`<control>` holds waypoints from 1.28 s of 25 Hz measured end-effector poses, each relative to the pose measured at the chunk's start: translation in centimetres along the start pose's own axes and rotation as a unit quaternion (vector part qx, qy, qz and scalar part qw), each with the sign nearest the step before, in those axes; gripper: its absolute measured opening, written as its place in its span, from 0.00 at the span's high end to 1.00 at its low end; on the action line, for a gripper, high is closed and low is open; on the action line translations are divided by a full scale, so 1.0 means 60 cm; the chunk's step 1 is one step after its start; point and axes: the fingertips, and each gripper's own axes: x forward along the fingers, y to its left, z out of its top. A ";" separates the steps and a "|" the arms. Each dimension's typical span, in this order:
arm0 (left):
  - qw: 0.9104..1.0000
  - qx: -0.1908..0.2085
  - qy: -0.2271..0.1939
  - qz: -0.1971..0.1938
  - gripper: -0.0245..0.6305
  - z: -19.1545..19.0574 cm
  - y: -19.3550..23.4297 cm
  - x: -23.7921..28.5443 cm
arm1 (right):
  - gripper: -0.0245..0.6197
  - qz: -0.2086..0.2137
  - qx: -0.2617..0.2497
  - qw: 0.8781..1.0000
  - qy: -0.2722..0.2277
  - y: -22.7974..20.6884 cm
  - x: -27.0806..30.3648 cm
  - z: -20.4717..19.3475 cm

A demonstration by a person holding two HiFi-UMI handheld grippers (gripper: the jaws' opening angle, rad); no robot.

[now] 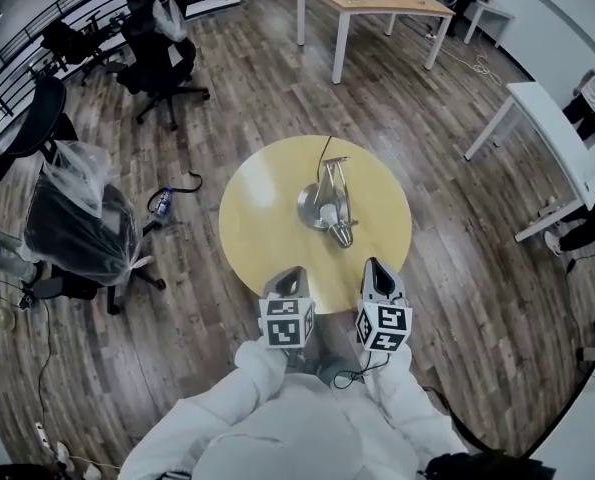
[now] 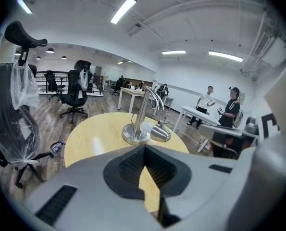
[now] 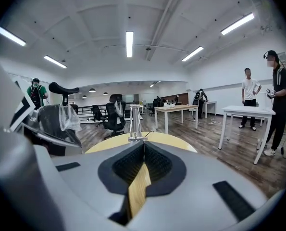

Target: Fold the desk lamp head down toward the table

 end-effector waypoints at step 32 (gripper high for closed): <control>0.999 -0.003 -0.040 0.020 0.96 -0.104 -0.134 -0.243 | 0.94 0.040 -0.009 0.999 -0.019 0.051 -0.285 -0.028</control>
